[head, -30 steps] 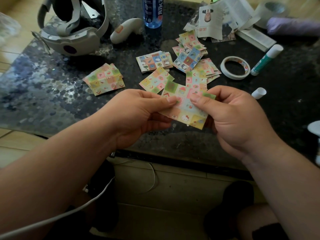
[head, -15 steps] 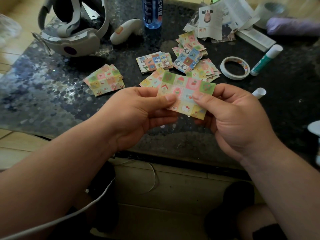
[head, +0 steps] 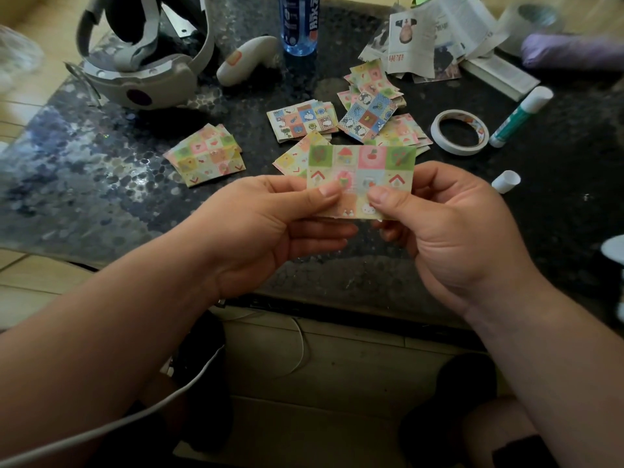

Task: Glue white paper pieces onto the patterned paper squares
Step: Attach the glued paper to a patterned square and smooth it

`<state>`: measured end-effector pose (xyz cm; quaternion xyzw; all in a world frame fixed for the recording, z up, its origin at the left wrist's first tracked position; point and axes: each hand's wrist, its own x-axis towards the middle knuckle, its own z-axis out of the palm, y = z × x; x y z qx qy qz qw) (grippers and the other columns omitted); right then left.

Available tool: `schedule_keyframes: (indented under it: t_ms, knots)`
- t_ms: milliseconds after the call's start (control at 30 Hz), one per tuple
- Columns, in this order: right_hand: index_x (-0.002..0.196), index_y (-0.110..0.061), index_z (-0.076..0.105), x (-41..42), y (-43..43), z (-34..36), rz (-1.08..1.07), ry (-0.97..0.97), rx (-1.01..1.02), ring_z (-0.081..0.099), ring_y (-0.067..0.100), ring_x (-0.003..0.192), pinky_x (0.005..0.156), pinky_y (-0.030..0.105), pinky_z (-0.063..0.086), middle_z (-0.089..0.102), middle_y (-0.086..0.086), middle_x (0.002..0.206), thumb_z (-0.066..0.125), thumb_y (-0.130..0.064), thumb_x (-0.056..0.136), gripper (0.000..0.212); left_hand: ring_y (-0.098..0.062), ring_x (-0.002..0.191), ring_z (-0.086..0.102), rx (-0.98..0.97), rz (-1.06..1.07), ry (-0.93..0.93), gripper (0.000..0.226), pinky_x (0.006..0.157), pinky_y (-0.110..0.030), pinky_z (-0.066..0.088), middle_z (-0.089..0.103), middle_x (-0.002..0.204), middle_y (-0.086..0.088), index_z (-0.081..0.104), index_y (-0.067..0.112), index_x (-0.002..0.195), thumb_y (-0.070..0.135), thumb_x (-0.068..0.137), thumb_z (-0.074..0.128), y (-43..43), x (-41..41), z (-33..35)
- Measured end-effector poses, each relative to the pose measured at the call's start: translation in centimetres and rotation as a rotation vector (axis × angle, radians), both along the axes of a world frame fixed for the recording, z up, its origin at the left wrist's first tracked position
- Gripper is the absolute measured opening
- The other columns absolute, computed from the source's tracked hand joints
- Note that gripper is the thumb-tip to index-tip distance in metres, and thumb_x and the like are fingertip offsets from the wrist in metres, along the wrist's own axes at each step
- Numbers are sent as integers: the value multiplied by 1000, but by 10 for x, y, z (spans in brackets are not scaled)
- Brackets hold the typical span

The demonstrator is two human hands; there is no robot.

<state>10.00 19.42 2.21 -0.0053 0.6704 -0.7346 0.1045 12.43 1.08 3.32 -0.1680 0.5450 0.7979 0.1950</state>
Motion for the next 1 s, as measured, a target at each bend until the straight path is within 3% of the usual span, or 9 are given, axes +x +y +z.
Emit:
schedule_keyframes:
  t_ms: [200,333,500,633,733,800,833,933,1000]
  knots:
    - [83,-17,72,2,-3,-3,-28,41,27,64,14,65,53,22,47,75,9,81,75,-2,88,16,-23,83,76,6,-34,-11,32,85,-36,60,77,102,-13,72,3,107,18,80,66,0,0,0]
    - [83,-18,70,5,-9,-7,-83,63,5,64,10,62,52,21,47,72,3,73,74,-2,89,18,-18,74,72,-24,21,-6,28,72,-28,61,77,90,-8,74,6,99,21,76,68,3,0,-4]
    - [96,-17,70,9,-16,-7,-80,115,2,66,8,65,57,19,49,75,0,79,73,-1,89,17,-11,63,56,1,124,34,18,62,-22,53,70,80,-3,73,10,87,24,75,71,8,1,-8]
    - [122,-14,56,12,-22,-2,-163,109,-106,70,7,73,64,18,52,77,8,95,71,7,88,42,-6,58,49,57,189,52,8,59,-20,47,69,76,3,74,11,85,18,82,70,14,3,-11]
    - [126,-19,51,14,-26,-5,-184,-19,-148,71,14,76,63,31,55,78,8,98,76,1,86,51,-6,58,46,77,210,64,15,57,-20,44,69,78,1,73,8,90,17,78,72,17,3,-14]
    - [122,-17,56,15,-31,-10,-154,-77,-141,75,30,91,77,53,60,78,10,102,76,-1,86,44,-9,59,47,43,195,55,15,57,-20,43,67,79,-4,73,5,87,17,78,73,18,4,-18]
    - [120,-16,57,15,-32,-13,-152,-99,-137,75,34,97,83,57,60,78,11,102,76,1,86,42,-11,60,47,1,188,45,12,56,-21,43,66,78,-6,73,4,85,15,81,74,17,4,-20]
    - [125,-17,55,13,-33,-23,-144,-151,-48,77,15,83,61,26,58,78,4,95,78,3,84,51,-20,63,51,-219,170,30,20,59,-27,48,61,76,-13,72,-3,83,17,87,75,9,2,-30]
    - [123,-25,52,10,-33,-28,-125,-170,76,75,10,77,59,20,54,77,1,95,82,-1,81,57,-22,65,55,-397,124,31,24,63,-31,52,62,69,-10,74,4,76,21,92,73,3,0,-39]
